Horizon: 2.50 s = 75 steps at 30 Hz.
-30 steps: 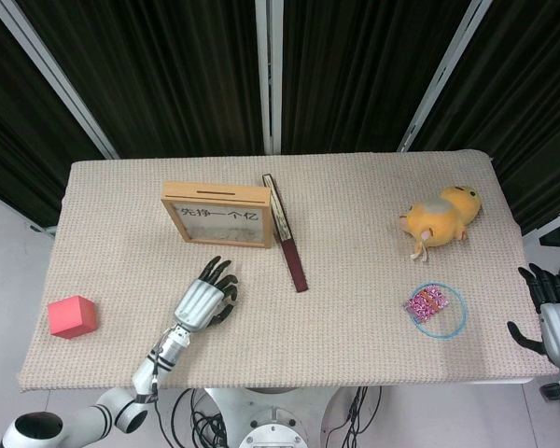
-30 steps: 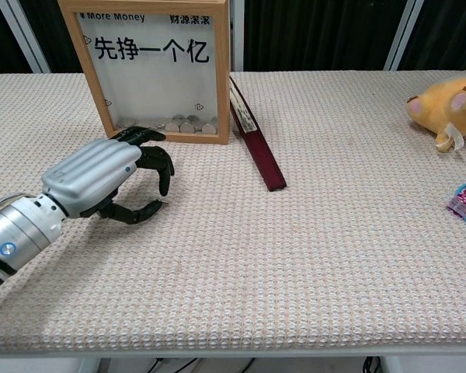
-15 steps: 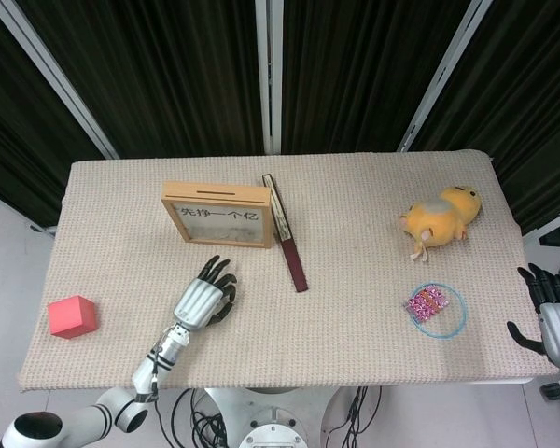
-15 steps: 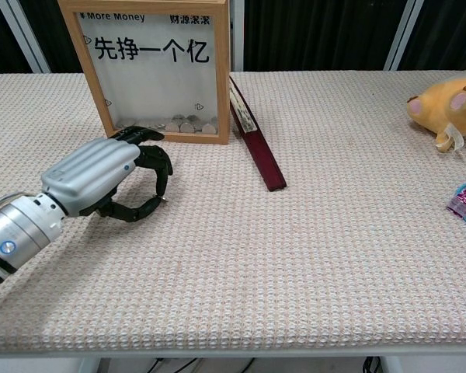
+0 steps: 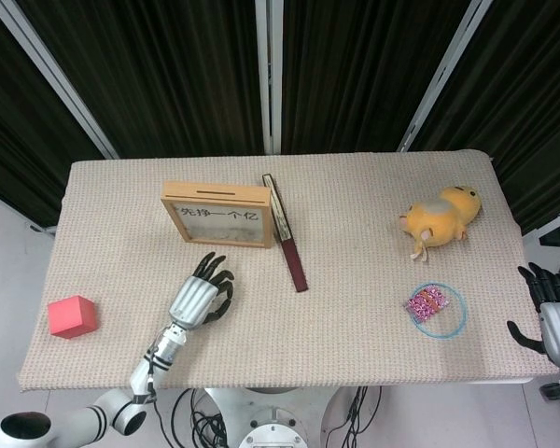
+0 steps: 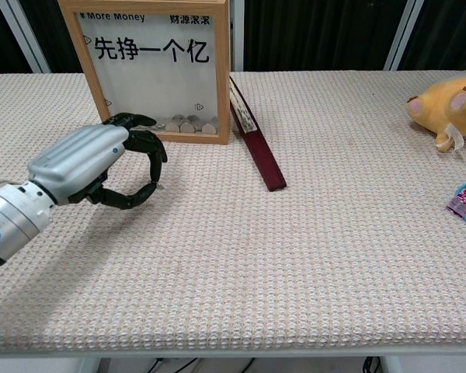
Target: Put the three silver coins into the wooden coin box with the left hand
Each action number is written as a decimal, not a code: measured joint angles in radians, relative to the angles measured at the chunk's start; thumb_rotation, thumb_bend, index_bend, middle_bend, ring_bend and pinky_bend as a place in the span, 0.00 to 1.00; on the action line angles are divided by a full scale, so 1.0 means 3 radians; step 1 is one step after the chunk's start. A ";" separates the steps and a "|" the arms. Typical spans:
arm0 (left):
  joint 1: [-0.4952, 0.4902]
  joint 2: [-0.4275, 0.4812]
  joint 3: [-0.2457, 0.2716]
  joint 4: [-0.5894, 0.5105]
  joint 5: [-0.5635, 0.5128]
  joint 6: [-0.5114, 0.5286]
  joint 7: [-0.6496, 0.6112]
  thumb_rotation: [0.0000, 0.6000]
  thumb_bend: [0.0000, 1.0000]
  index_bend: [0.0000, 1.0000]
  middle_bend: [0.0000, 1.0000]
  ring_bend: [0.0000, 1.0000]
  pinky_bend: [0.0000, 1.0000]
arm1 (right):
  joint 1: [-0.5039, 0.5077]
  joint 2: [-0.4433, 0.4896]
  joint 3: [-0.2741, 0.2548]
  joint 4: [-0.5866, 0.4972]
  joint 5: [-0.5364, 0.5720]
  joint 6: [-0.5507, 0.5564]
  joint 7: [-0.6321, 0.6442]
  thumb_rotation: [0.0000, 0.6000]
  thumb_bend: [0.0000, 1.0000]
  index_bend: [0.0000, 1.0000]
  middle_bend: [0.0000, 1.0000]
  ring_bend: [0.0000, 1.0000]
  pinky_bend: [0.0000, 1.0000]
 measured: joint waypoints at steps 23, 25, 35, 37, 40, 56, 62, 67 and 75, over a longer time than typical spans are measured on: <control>0.0011 0.1724 -0.1072 -0.2031 -0.0657 0.0247 0.0629 1.00 0.44 0.61 0.33 0.09 0.04 | 0.0018 0.0010 0.0024 -0.0123 -0.0019 0.0054 -0.0107 1.00 0.24 0.00 0.00 0.00 0.00; -0.0083 0.1744 -0.1168 -0.2077 -0.0795 0.0138 0.0665 1.00 0.44 0.61 0.33 0.09 0.04 | 0.0021 0.0011 0.0028 -0.0132 -0.0014 0.0052 -0.0123 1.00 0.24 0.00 0.00 0.00 0.00; -0.0611 0.1513 -0.1452 -0.1836 -0.1590 -0.0396 0.0844 1.00 0.44 0.62 0.33 0.09 0.04 | 0.0044 -0.0015 0.0029 -0.0104 0.0019 -0.0009 -0.0105 1.00 0.24 0.00 0.00 0.00 0.00; -0.0714 0.1431 -0.1473 -0.1728 -0.1701 -0.0475 0.0887 1.00 0.44 0.62 0.33 0.09 0.04 | 0.0043 -0.0022 0.0029 -0.0083 0.0029 -0.0012 -0.0086 1.00 0.24 0.00 0.00 0.00 0.00; -0.0794 0.1359 -0.1474 -0.1643 -0.1813 -0.0542 0.0924 1.00 0.44 0.62 0.33 0.09 0.04 | 0.0039 -0.0029 0.0032 -0.0050 0.0037 -0.0009 -0.0054 1.00 0.24 0.00 0.00 0.00 0.00; -0.0962 0.1171 -0.1349 -0.1380 -0.1797 -0.0555 0.0844 1.00 0.44 0.63 0.33 0.09 0.04 | 0.0039 -0.0053 0.0019 0.0010 0.0017 -0.0014 -0.0003 1.00 0.24 0.00 0.00 0.00 0.00; -0.1016 0.1132 -0.1340 -0.1293 -0.1837 -0.0586 0.0814 1.00 0.44 0.63 0.33 0.09 0.04 | 0.0033 -0.0046 0.0022 0.0034 0.0036 -0.0022 0.0016 1.00 0.24 0.00 0.00 0.00 0.00; -0.1035 0.1126 -0.1322 -0.1269 -0.1859 -0.0596 0.0815 1.00 0.44 0.63 0.33 0.09 0.04 | 0.0038 -0.0049 0.0027 0.0038 0.0023 -0.0013 0.0026 1.00 0.24 0.00 0.00 0.00 0.00; -0.1043 0.1129 -0.1288 -0.1268 -0.1883 -0.0612 0.0791 1.00 0.44 0.63 0.33 0.09 0.04 | 0.0040 -0.0055 0.0026 0.0053 0.0034 -0.0026 0.0032 1.00 0.24 0.00 0.00 0.00 0.00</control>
